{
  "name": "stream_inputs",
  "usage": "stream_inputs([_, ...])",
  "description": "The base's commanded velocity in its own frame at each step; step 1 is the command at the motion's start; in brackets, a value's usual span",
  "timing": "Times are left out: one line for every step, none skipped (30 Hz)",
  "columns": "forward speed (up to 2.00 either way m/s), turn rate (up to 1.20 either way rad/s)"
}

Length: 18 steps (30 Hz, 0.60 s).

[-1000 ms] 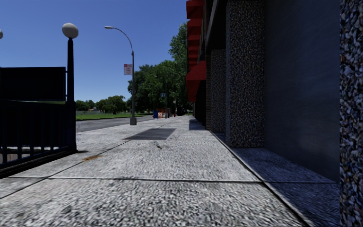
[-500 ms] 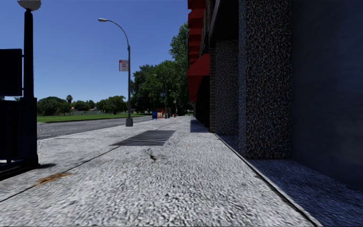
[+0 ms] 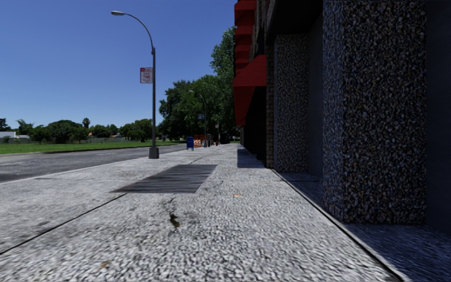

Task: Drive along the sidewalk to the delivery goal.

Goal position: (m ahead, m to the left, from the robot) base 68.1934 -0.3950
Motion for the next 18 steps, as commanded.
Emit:
stream_inputs([2.0, 0.0])
stream_inputs([2.0, 0.0])
stream_inputs([2.0, 0.0])
stream_inputs([2.0, 0.0])
stream_inputs([2.0, 0.0])
stream_inputs([2.0, 0.0])
stream_inputs([2.0, 0.0])
stream_inputs([2.0, 0.0])
stream_inputs([2.0, 0.0])
stream_inputs([2.0, 0.0])
stream_inputs([2.0, 0.0])
stream_inputs([2.0, 0.0])
stream_inputs([2.0, 0.0])
stream_inputs([2.0, 0.0])
stream_inputs([2.0, 0.0])
stream_inputs([2.0, 0.0])
stream_inputs([2.0, 0.0])
stream_inputs([2.0, 0.0])
